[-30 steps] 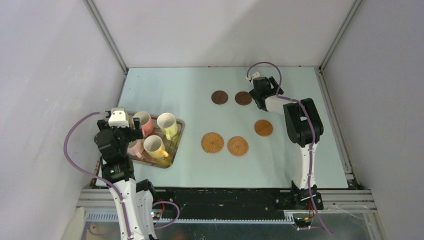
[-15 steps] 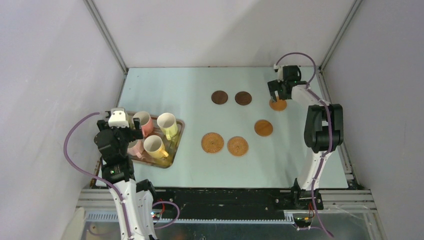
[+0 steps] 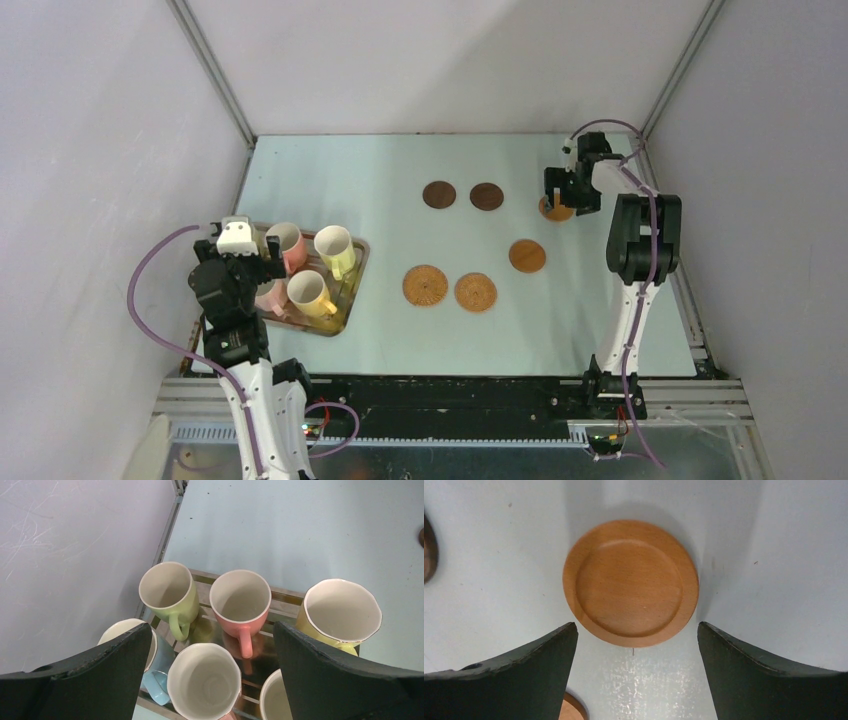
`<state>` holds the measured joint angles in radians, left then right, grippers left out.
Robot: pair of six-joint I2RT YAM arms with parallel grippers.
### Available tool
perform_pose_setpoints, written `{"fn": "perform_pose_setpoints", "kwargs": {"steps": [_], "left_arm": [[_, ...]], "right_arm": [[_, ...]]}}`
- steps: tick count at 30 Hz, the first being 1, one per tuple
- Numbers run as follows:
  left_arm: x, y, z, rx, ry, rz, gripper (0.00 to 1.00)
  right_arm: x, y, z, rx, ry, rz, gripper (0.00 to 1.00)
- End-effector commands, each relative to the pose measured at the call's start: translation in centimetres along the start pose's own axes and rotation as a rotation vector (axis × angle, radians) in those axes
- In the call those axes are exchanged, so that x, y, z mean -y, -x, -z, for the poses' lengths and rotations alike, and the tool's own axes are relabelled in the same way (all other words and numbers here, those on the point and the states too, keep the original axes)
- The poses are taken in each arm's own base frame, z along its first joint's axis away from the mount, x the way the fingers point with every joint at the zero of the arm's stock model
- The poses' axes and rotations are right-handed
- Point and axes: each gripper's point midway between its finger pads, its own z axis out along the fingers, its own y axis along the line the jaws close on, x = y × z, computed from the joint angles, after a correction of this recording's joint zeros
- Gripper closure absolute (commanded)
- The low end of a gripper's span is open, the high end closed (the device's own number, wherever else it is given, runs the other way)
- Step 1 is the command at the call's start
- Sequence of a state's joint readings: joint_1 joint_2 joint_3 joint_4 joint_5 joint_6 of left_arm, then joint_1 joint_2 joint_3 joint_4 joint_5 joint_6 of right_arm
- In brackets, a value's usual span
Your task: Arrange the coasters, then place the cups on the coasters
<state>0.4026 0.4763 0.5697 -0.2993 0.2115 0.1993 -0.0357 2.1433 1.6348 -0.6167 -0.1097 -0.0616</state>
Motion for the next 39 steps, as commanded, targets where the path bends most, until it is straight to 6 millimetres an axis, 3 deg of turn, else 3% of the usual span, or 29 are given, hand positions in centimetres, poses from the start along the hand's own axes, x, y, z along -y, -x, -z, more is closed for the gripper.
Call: {"fn": "perform_pose_setpoints", "kwargs": {"steps": [1, 9, 29, 34, 39], "left_arm": [[-0.5, 0.7, 0.0, 0.035, 0.024, 0.009, 0.01], [-0.3, 0.6, -0.1, 0.034, 0.015, 0.008, 0.02], [-0.4, 0.6, -0.1, 0.033, 0.019, 0.008, 0.02], [-0.4, 0.6, 0.0, 0.033, 0.021, 0.007, 0.02], [-0.5, 0.7, 0.0, 0.035, 0.023, 0.007, 0.02]], "right_arm": [[-0.7, 0.3, 0.0, -0.032, 0.024, -0.059, 0.07], [-2.6, 0.1, -1.0, -0.057, 0.066, -0.068, 0.09], [-7.3, 2.1, -2.8, 0.054, -0.121, 0.132, 0.07], [-7.3, 1.8, -2.3, 0.04, -0.097, 0.125, 0.06], [-7.7, 2.0, 1.2, 0.022, 0.031, 0.136, 0.01]]}}
